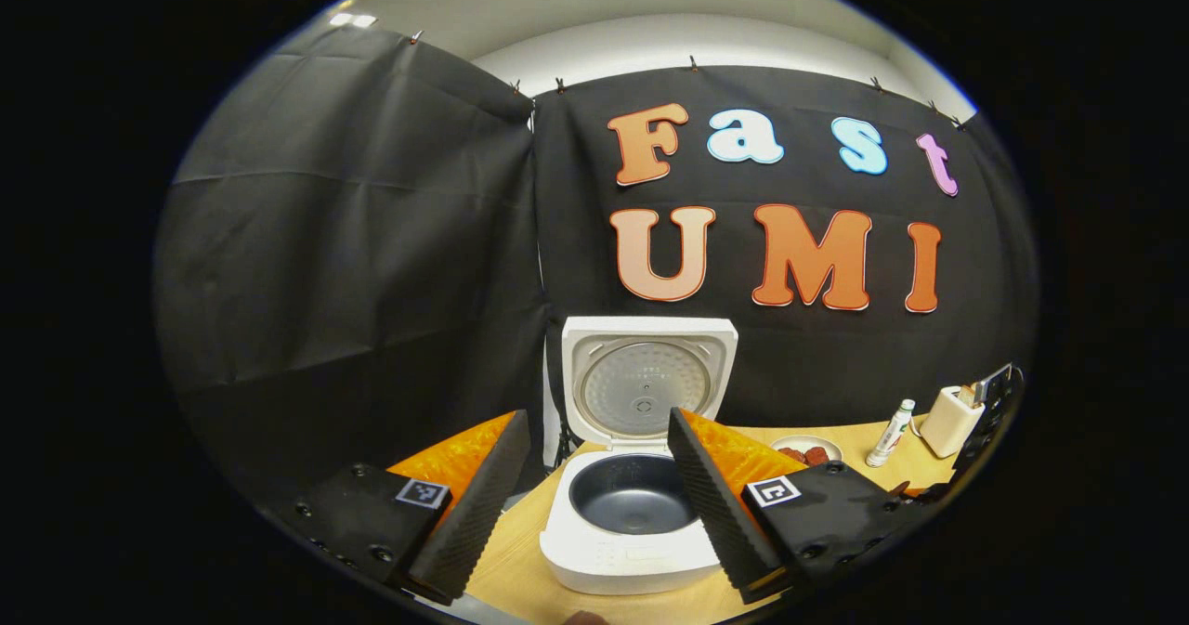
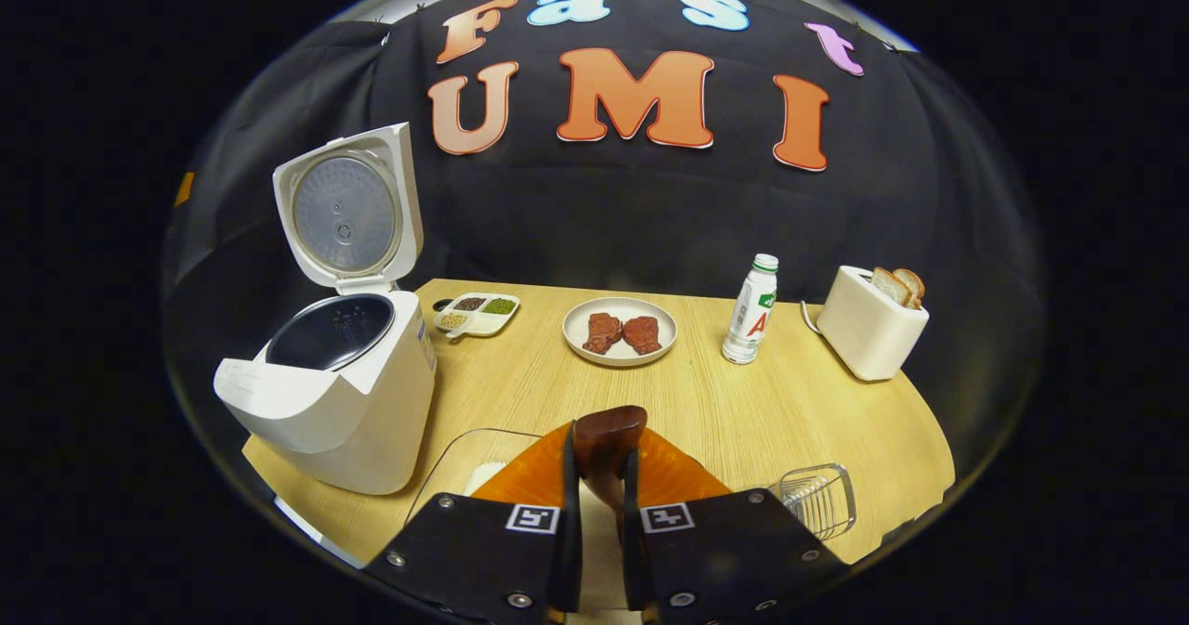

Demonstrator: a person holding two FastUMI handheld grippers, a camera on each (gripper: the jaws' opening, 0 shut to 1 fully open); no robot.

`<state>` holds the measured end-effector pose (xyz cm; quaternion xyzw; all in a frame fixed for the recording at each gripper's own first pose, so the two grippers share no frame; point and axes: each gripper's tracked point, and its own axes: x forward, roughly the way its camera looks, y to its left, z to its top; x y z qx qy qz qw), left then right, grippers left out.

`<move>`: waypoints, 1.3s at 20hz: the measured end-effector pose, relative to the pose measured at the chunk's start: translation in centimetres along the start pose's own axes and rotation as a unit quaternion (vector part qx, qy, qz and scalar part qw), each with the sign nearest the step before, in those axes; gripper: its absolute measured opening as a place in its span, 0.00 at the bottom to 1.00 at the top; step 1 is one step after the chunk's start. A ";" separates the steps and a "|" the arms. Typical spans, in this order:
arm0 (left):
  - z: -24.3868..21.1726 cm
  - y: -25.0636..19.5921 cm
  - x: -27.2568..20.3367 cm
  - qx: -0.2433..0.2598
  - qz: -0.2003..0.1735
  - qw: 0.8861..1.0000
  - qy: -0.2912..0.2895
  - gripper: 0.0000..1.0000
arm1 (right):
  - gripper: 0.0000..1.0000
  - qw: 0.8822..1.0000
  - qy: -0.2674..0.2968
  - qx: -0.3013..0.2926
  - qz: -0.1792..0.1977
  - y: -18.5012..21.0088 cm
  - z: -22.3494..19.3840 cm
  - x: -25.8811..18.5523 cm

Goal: Close the left gripper, press the button to open the rice cooker; take a wooden spoon from the chopstick holder with the right hand, scoop a spoonful of rice and pour it into the rice cooker, then put the wooden spoon back into the chopstick holder.

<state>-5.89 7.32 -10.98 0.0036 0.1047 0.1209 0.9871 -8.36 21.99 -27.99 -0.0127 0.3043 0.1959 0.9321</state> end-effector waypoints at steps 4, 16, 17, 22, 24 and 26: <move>-0.5 -0.2 0.5 0.005 -0.001 1.000 0.006 1.00 | 0.18 0.998 0.030 0.044 0.016 1.1 -1.5 -0.2; -1.5 0.4 0.8 0.012 0.002 1.000 0.020 1.00 | 0.18 0.956 0.085 0.278 0.026 0.3 -1.6 1.7; -1.6 0.5 0.8 0.013 0.002 1.000 0.021 1.00 | 0.17 0.951 0.088 0.296 0.026 0.1 -1.6 1.7; -1.5 1.0 0.7 0.019 0.002 1.000 0.022 1.00 | 0.18 0.918 0.102 0.383 0.030 -0.4 -2.1 2.4; -1.5 1.6 0.7 0.022 0.003 0.999 0.023 1.00 | 0.18 0.904 0.106 0.412 0.038 -0.2 -2.2 2.7; -1.5 1.7 0.6 0.023 0.003 0.999 0.023 1.00 | 0.18 0.889 0.109 0.442 0.049 0.0 -2.3 2.7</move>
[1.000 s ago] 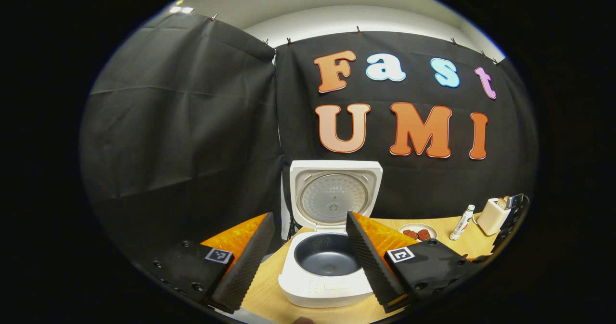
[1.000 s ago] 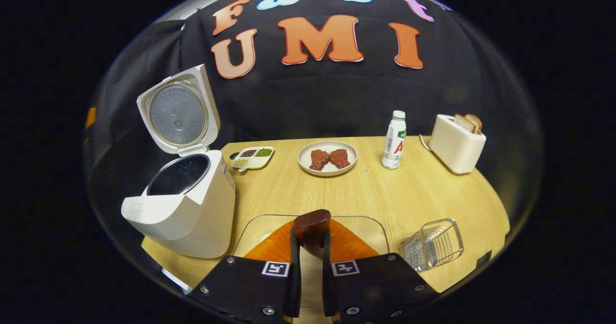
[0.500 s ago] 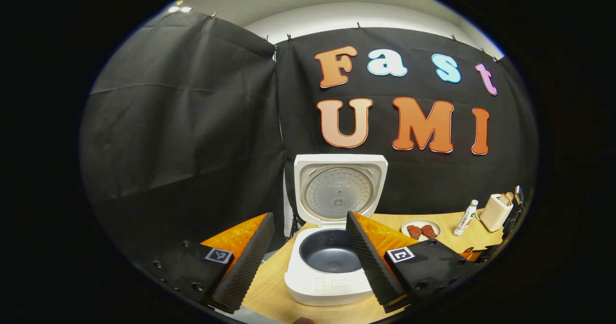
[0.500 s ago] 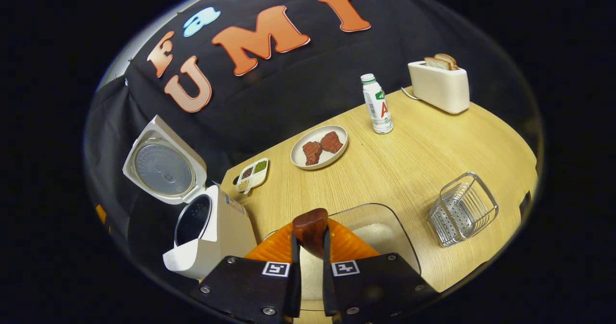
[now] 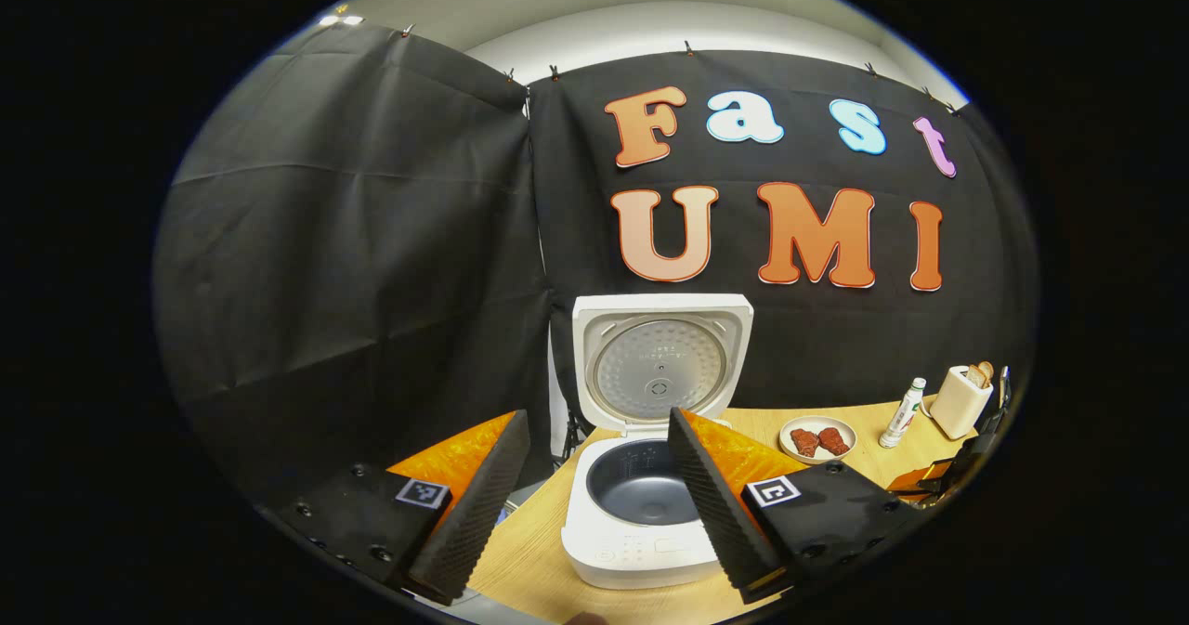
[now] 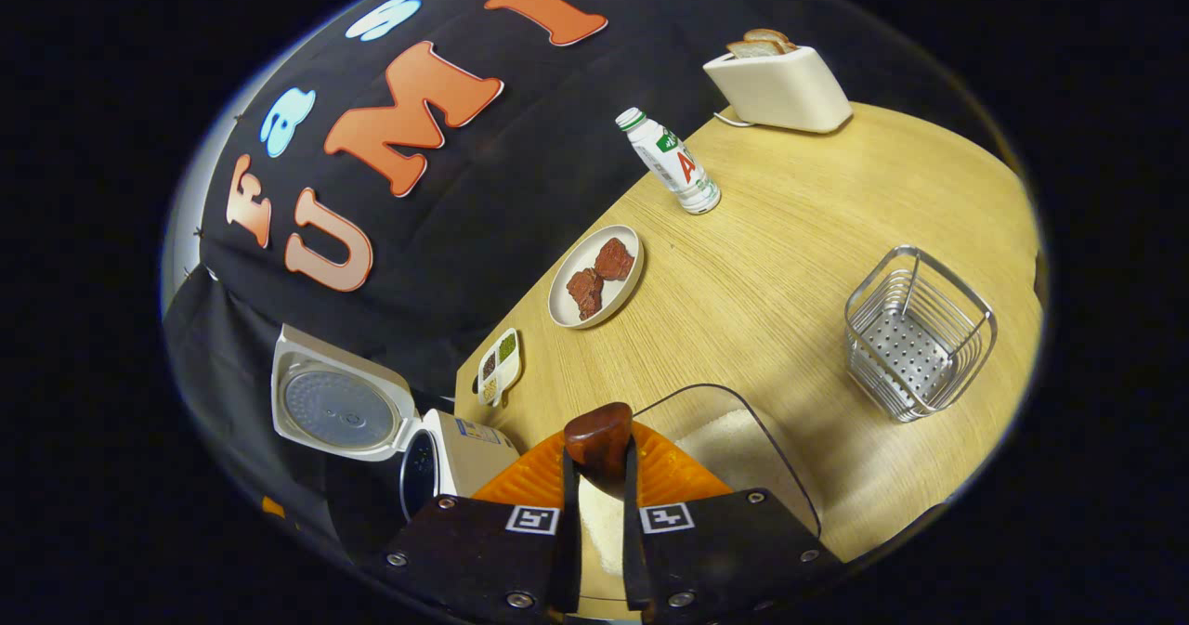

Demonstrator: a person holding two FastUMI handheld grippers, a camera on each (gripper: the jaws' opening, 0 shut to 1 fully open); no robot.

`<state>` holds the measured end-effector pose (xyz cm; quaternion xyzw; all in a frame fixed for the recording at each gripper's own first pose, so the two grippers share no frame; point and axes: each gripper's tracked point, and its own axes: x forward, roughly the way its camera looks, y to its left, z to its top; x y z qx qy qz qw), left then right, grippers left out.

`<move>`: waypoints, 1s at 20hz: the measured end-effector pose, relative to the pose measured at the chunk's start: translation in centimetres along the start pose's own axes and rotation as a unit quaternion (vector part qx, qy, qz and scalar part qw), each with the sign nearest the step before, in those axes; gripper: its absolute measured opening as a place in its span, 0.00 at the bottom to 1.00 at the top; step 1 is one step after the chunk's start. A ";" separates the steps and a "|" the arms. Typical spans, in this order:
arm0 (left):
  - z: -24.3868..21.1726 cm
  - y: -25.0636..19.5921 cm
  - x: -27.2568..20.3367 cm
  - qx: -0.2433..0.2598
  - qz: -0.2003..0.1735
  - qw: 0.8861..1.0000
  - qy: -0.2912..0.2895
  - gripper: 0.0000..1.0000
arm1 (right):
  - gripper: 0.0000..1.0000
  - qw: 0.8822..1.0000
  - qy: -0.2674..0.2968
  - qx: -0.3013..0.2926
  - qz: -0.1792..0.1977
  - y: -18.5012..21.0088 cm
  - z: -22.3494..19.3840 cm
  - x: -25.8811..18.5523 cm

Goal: Close the left gripper, press the button to open the rice cooker; take a wooden spoon from the chopstick holder with the right hand, scoop a spoonful of rice and pour it into the rice cooker, then put the wooden spoon back into the chopstick holder.

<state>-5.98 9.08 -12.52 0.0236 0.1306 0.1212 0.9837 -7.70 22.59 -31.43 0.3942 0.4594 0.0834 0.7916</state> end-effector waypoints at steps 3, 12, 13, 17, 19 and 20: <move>0.0 0.0 -0.1 0.003 -0.002 1.000 -0.001 1.00 | 0.18 0.999 0.011 0.040 0.019 0.2 -0.4 0.5; 0.1 0.3 -0.4 0.005 0.002 1.000 -0.005 1.00 | 0.18 0.985 0.048 0.146 0.074 0.0 -1.3 0.7; 0.2 0.3 -0.4 0.004 0.004 1.000 -0.005 1.00 | 0.22 0.982 0.052 0.163 0.082 -0.2 -1.2 0.6; 0.0 0.1 -0.6 0.001 0.009 1.000 -0.002 1.00 | 0.17 0.966 0.052 0.223 0.117 -0.9 0.2 -0.5; 0.1 -0.3 -0.7 0.000 0.008 1.000 -0.004 1.00 | 0.17 0.962 0.049 0.237 0.130 -1.3 1.0 -0.7; 0.2 -0.5 -0.7 0.000 0.007 1.000 -0.004 0.98 | 0.17 0.958 0.046 0.247 0.136 -1.2 1.5 -0.9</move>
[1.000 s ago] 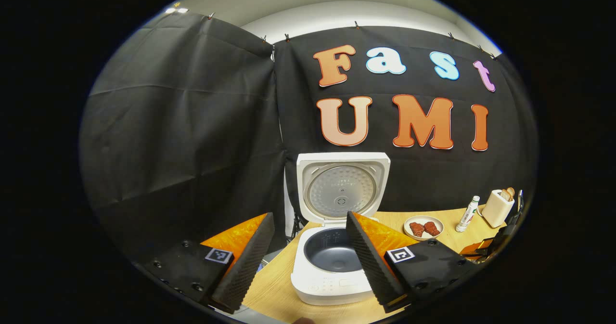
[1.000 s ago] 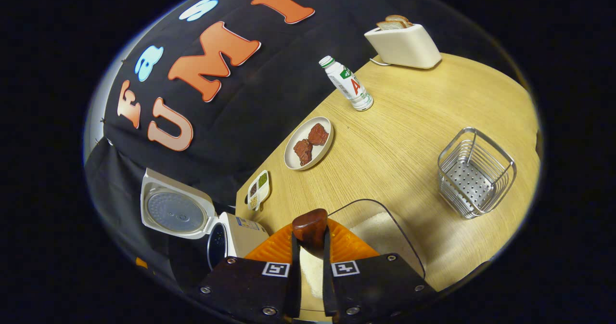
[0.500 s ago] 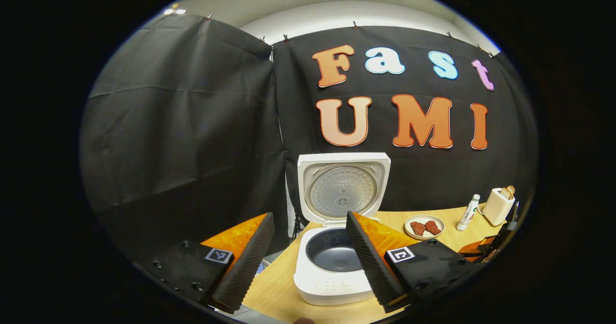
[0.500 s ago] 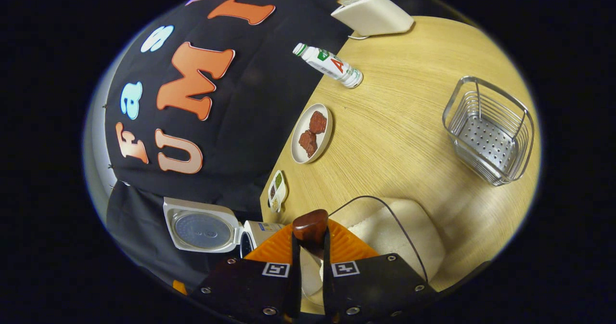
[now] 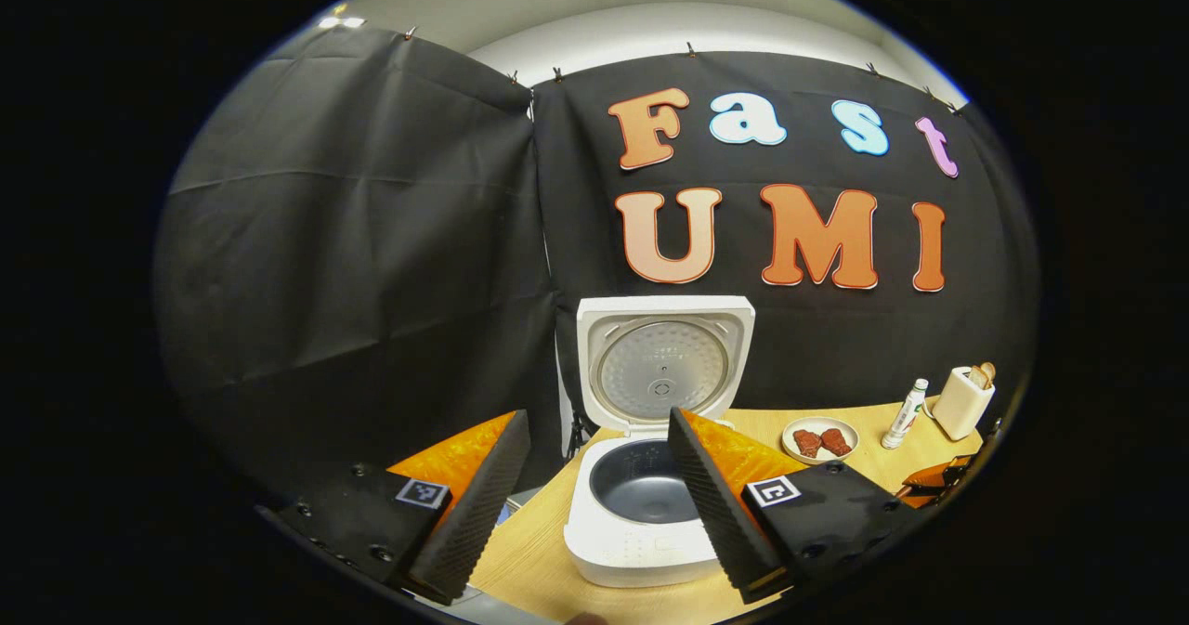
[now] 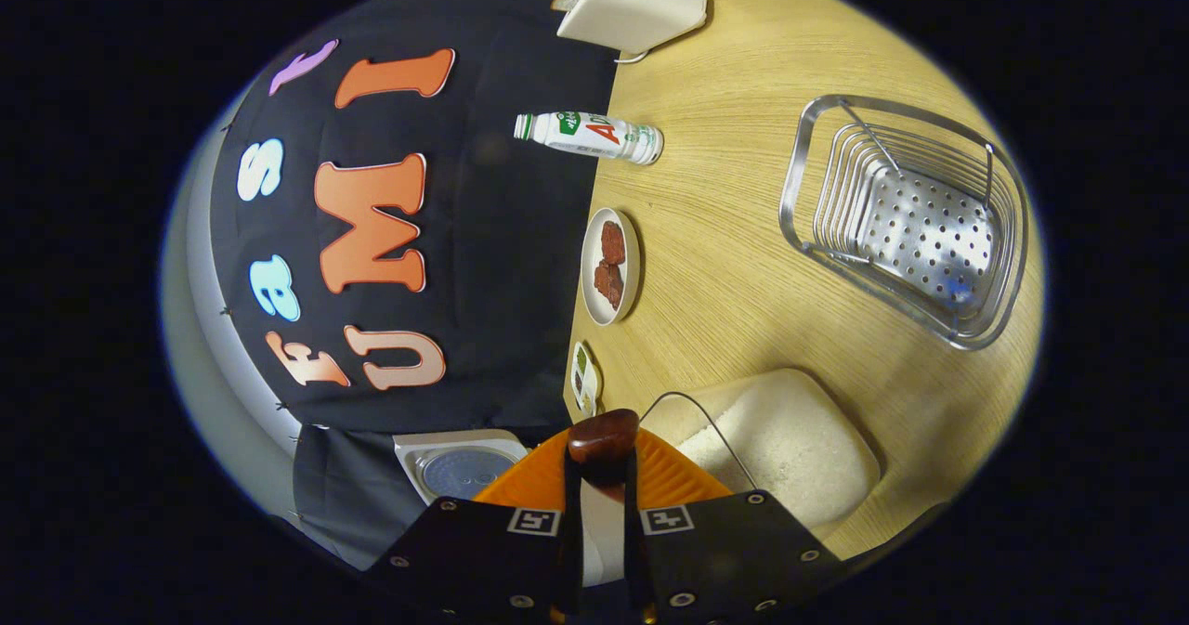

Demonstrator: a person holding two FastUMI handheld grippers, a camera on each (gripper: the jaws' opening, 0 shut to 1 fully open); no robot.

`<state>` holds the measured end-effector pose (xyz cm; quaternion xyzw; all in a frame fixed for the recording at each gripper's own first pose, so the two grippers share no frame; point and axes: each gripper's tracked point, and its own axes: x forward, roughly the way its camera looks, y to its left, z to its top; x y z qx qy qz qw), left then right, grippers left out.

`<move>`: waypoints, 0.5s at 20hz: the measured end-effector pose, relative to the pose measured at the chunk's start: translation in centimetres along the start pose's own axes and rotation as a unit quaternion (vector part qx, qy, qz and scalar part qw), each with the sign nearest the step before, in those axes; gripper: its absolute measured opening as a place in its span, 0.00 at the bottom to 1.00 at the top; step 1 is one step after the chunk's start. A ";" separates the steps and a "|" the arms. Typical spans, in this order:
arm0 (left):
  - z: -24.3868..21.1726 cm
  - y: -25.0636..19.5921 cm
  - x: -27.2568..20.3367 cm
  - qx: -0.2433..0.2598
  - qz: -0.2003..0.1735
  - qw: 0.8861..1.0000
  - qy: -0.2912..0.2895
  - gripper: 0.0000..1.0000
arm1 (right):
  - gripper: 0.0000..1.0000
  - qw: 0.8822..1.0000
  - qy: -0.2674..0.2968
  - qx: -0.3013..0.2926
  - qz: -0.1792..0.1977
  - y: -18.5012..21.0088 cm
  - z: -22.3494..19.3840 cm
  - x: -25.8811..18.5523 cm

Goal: Close the left gripper, press the button to open the rice cooker; take a wooden spoon from the chopstick holder with the right hand, scoop a spoonful of rice and pour it into the rice cooker, then put the wooden spoon back into the chopstick holder.

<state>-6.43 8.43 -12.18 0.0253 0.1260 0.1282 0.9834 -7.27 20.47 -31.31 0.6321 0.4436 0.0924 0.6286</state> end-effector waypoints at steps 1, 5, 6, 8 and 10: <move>0.1 -0.3 -0.2 0.001 -0.002 1.000 -0.001 1.00 | 0.17 1.000 0.000 0.009 0.008 0.3 0.5 -0.1; 0.6 -1.1 -0.5 0.000 -0.005 1.000 -0.009 0.98 | 0.17 0.998 -0.008 0.054 0.044 2.0 2.3 -1.2; 0.7 -1.4 -0.6 0.001 -0.005 1.000 -0.011 0.98 | 0.17 0.997 -0.010 0.063 0.051 2.4 2.6 -1.4; 0.6 -1.8 -0.5 0.002 -0.006 1.000 -0.011 0.98 | 0.17 0.995 -0.011 0.077 0.063 3.2 2.9 -1.7; 0.7 -2.2 -0.6 0.001 -0.005 1.000 -0.012 0.98 | 0.17 0.992 -0.006 0.090 0.083 4.7 3.0 -2.2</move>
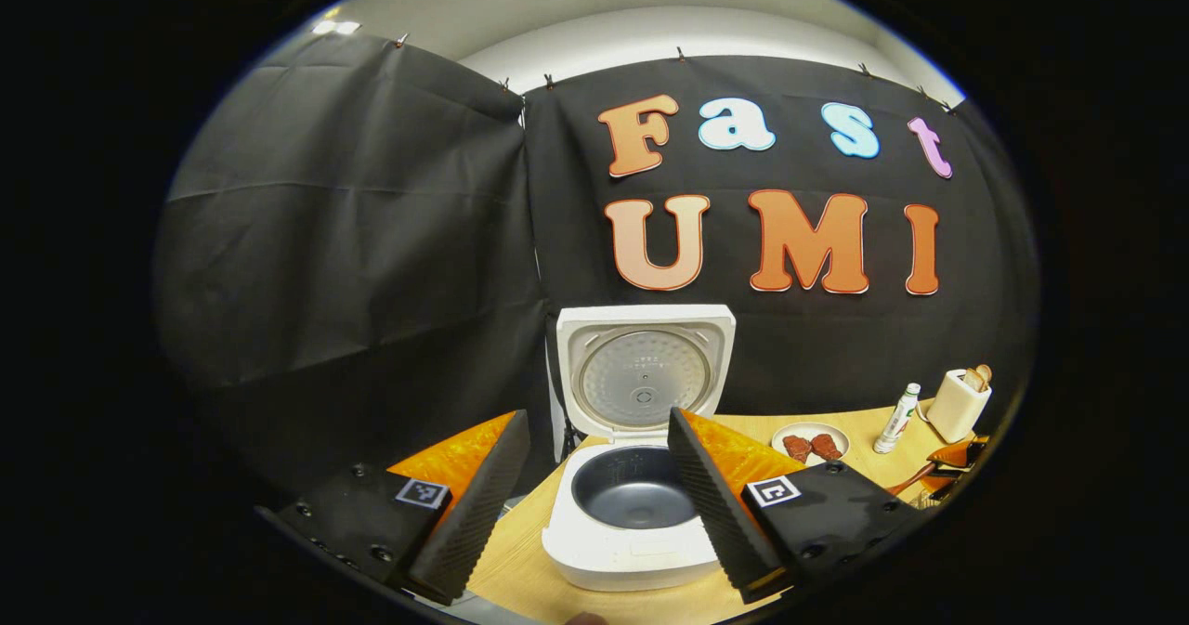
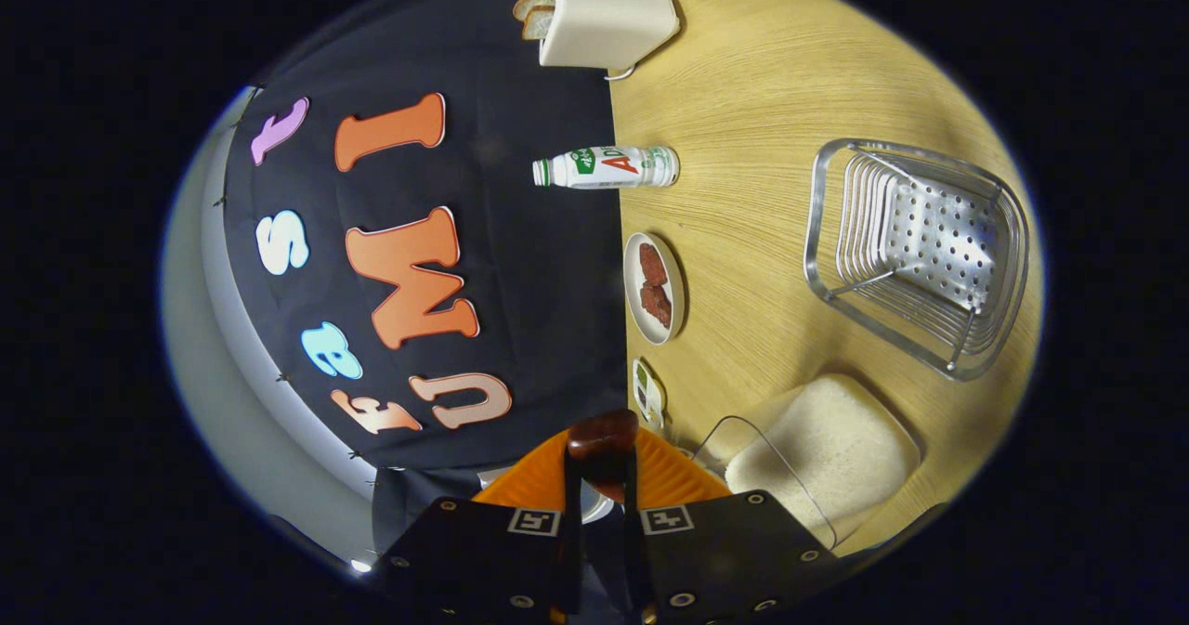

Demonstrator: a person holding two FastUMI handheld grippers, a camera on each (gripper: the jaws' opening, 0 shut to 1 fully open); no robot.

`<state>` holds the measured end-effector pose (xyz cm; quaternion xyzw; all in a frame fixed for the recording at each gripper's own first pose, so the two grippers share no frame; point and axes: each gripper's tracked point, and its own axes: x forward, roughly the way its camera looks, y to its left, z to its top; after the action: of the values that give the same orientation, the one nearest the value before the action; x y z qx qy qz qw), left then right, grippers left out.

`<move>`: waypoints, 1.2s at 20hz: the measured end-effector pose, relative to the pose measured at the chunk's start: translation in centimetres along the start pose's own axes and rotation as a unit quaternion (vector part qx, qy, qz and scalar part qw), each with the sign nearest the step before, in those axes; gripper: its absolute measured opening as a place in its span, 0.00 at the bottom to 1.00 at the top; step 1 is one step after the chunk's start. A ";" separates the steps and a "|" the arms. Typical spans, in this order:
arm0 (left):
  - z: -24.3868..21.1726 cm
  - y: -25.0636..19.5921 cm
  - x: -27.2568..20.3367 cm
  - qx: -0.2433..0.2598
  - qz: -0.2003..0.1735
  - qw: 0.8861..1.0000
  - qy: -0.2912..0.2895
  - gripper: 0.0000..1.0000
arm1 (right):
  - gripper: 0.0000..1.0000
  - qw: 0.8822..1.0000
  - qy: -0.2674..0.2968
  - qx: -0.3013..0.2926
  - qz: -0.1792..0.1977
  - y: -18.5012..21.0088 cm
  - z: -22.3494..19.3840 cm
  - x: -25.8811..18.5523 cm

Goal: Close the left gripper, press the button to open the rice cooker; take a wooden spoon from the chopstick holder with the right hand, scoop a spoonful of rice and pour it into the rice cooker, then put the wooden spoon back into the chopstick holder.

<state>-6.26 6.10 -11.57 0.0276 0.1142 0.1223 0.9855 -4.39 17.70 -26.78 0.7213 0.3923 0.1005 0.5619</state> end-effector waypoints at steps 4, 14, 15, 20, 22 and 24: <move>0.3 0.0 -0.3 0.000 0.006 1.000 -0.006 0.99 | 0.17 0.999 0.004 0.021 0.035 3.5 -0.4 0.4; -0.4 4.6 -1.9 -0.011 0.055 0.998 -0.010 0.99 | 0.17 0.995 0.054 0.000 0.081 11.0 -6.9 5.7; -0.6 5.3 -1.9 -0.012 0.062 0.998 -0.008 0.98 | 0.17 0.995 0.062 -0.005 0.082 11.4 -7.9 6.6; -1.3 8.3 -2.6 -0.022 0.086 0.996 -0.004 0.98 | 0.17 0.992 0.097 -0.048 0.069 12.6 -13.8 10.4; -1.7 9.5 -3.1 -0.028 0.093 0.995 -0.002 0.98 | 0.17 0.990 0.108 -0.063 0.062 12.6 -16.0 12.0; -2.1 10.9 -3.5 -0.032 0.101 0.994 -0.001 1.00 | 0.17 0.989 0.109 -0.089 0.053 12.7 -17.8 13.5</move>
<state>-12.64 15.79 -11.96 0.0073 0.1063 0.2248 0.9686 0.03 39.14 -13.33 0.6734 0.4015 0.2425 0.5715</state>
